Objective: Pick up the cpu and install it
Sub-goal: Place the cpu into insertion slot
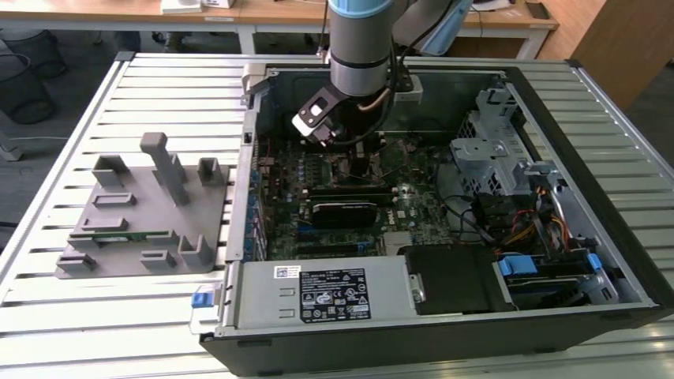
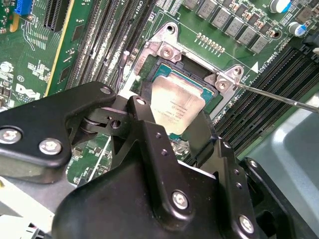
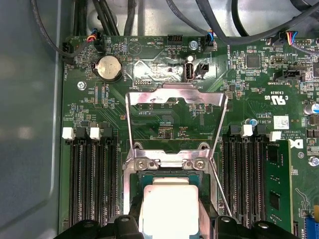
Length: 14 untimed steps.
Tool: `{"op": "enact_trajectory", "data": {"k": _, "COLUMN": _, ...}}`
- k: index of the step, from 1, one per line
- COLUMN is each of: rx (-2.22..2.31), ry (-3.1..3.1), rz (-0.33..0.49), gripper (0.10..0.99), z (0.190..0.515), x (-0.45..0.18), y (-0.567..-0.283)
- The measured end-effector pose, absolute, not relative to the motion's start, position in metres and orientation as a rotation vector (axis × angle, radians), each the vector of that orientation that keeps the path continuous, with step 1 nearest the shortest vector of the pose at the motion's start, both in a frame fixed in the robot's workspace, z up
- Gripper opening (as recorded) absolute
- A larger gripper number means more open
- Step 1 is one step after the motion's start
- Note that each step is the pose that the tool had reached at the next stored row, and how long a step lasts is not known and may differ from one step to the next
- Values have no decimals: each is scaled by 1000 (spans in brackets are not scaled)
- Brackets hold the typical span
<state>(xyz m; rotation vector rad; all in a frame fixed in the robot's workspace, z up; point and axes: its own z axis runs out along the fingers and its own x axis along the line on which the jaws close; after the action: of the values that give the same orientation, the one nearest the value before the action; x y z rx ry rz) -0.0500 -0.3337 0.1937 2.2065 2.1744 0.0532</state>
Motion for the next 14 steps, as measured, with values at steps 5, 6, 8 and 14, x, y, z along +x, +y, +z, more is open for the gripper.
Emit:
{"op": "enact_trajectory", "data": {"k": 5, "rx": 2207, "ry": 2175, "rz": 55, "gripper": 537, "z": 193, "x": -50, "y": -334}}
{"op": "enact_trajectory", "data": {"k": 6, "rx": 2207, "ry": 2175, "rz": 55, "gripper": 537, "z": 193, "x": -50, "y": -334}}
{"op": "enact_trajectory", "data": {"k": 8, "rx": 2207, "ry": 2174, "rz": 54, "gripper": 600, "z": 194, "x": -50, "y": -334}}
{"op": "enact_trajectory", "data": {"k": 14, "rx": 2207, "ry": 2175, "rz": 54, "gripper": 600, "z": 197, "x": -50, "y": -334}}
